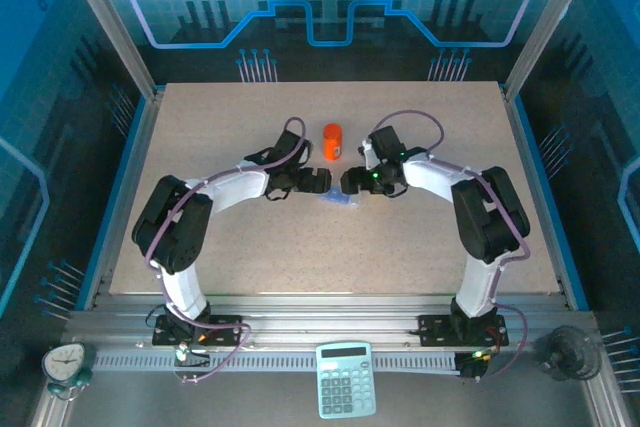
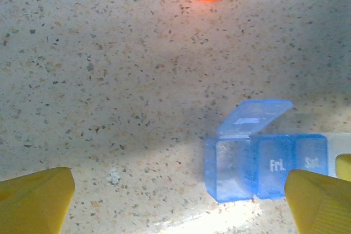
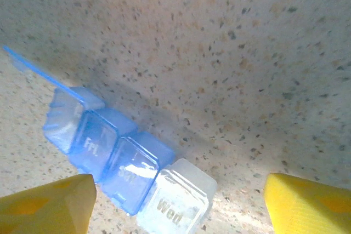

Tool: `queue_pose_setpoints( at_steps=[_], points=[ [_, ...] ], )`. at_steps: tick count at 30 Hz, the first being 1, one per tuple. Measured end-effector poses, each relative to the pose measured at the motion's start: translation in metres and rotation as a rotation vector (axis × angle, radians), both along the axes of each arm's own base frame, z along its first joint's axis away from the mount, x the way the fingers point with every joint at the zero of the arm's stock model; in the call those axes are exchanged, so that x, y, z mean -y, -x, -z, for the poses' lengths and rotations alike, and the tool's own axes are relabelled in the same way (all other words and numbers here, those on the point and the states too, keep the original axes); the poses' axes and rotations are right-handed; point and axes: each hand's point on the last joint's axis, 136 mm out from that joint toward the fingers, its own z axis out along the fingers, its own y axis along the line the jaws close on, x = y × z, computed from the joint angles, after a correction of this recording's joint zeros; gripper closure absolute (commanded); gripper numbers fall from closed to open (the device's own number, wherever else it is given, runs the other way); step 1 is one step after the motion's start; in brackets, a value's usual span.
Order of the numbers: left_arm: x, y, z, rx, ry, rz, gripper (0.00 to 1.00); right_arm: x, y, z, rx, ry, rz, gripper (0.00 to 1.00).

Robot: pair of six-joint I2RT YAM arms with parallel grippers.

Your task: Sort the pills into containers

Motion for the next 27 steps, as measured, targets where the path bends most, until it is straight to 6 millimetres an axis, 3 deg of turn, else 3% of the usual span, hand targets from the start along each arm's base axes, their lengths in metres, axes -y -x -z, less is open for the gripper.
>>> queue_pose_setpoints(
  at_steps=[5,18,27],
  points=[
    [0.008,0.003,0.002,0.001,0.052,0.005,0.01,0.013,0.006,-0.019,0.037,-0.022,0.025,0.19],
    [0.051,0.014,0.024,-0.026,0.110,0.081,0.01,0.067,0.034,-0.011,-0.002,-0.021,0.148,0.19],
    [0.065,0.020,0.026,-0.031,0.124,0.094,0.01,0.074,0.036,-0.011,-0.005,-0.036,0.168,0.19]
  ],
)
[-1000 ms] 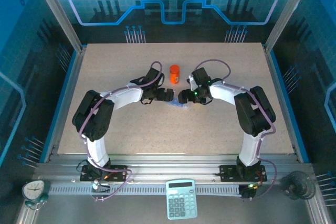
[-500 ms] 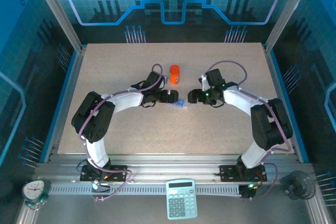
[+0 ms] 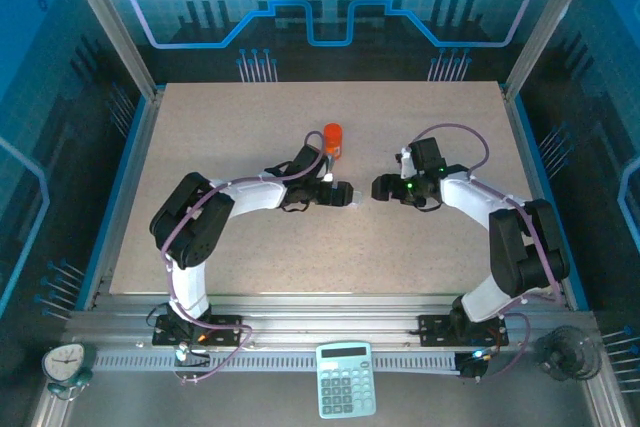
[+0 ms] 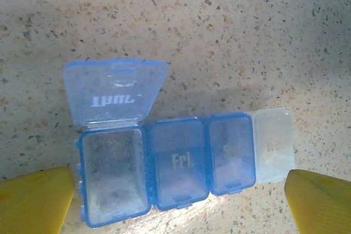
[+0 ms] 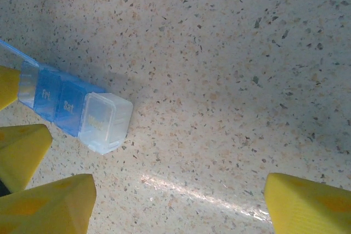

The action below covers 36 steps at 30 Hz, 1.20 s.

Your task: Sort the pills into containers

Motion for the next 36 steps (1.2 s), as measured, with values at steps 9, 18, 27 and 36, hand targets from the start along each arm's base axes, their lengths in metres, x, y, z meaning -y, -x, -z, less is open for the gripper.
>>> queue_pose_setpoints(
  at_steps=[9,18,27,36],
  points=[
    [0.014,0.006,-0.004,0.019,0.019,0.026,0.01,-0.002,0.000,0.000,0.004,-0.011,-0.001,0.19],
    [0.020,0.020,-0.003,0.009,0.031,0.035,0.01,-0.002,0.000,-0.001,0.002,-0.020,-0.002,0.19],
    [0.022,0.025,-0.010,0.015,0.054,0.028,0.01,-0.003,-0.004,-0.004,0.007,-0.024,0.004,0.19],
    [0.018,0.035,-0.024,0.044,0.077,0.033,0.01,-0.008,-0.026,-0.022,0.046,-0.042,0.015,0.19]
  ],
)
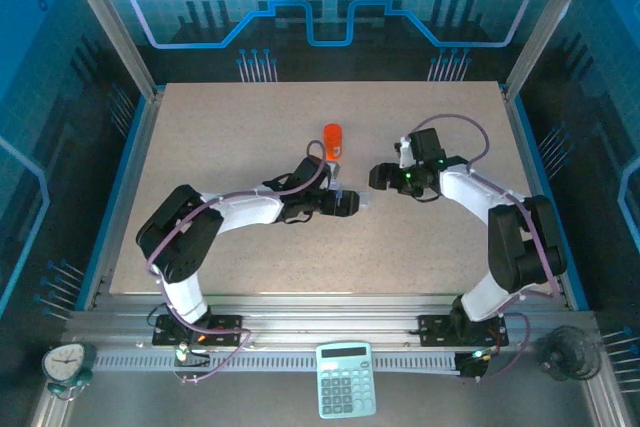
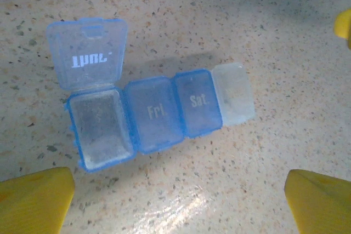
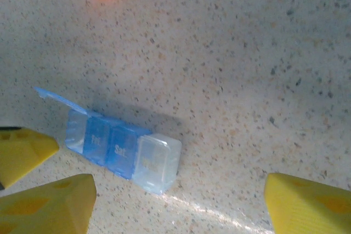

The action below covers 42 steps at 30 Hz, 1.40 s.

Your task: Sort the pills into containers

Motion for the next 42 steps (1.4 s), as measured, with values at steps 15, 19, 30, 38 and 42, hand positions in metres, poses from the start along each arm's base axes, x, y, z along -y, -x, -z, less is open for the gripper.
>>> queue_pose_setpoints(
  at_steps=[15,19,30,38,42],
  points=[
    [-0.061,-0.024,-0.069,0.139,0.079,-0.150,0.01,-0.045,-0.075,-0.072,0.133,-0.008,-0.050,0.19],
    [-0.103,-0.038,-0.073,0.154,0.068,-0.259,0.01,-0.063,-0.094,-0.078,0.152,0.037,-0.085,0.17],
    [-0.178,-0.040,-0.064,0.111,0.018,-0.489,0.01,-0.110,-0.129,-0.075,0.207,0.189,-0.208,0.08],
    [-0.198,-0.030,-0.047,0.061,-0.004,-0.544,0.01,-0.137,-0.145,-0.055,0.223,0.286,-0.263,0.08],
    [-0.201,-0.031,-0.049,0.065,-0.002,-0.553,0.01,-0.135,-0.150,-0.035,0.190,0.324,-0.263,0.09]
  ],
)
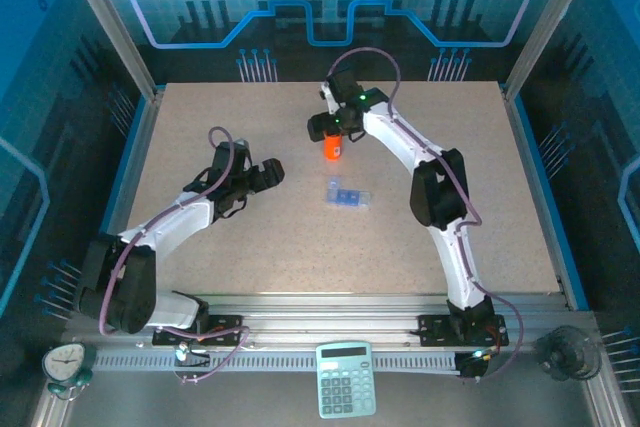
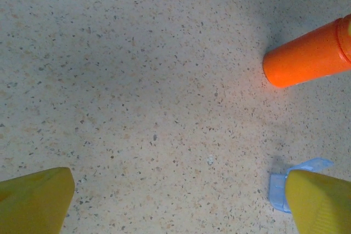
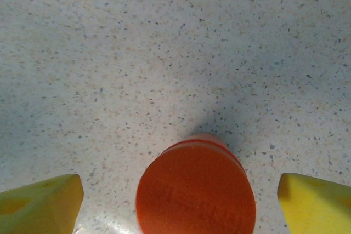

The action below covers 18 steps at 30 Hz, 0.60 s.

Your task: Sort the pills into containers

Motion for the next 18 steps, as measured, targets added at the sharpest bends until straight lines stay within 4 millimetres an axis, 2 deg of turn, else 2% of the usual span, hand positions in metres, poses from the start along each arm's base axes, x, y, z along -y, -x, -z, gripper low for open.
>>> queue_pose_setpoints(
  at_steps=[4,8,11,18],
  points=[
    [-0.002,-0.001,-0.001,0.001,0.001,-0.005,0.01,0.002,0.000,0.023,-0.042,0.037,0.001,0.12],
    [-0.003,-0.001,-0.001,0.001,0.003,-0.006,0.01,0.004,0.004,0.036,-0.072,0.058,-0.005,0.19],
    [-0.002,-0.001,-0.001,0.001,0.005,-0.003,0.01,0.005,0.005,0.040,-0.081,0.063,-0.007,0.22],
    [0.001,0.000,-0.001,-0.002,0.015,0.008,0.01,0.005,0.005,0.040,-0.084,0.064,-0.006,0.19]
  ],
)
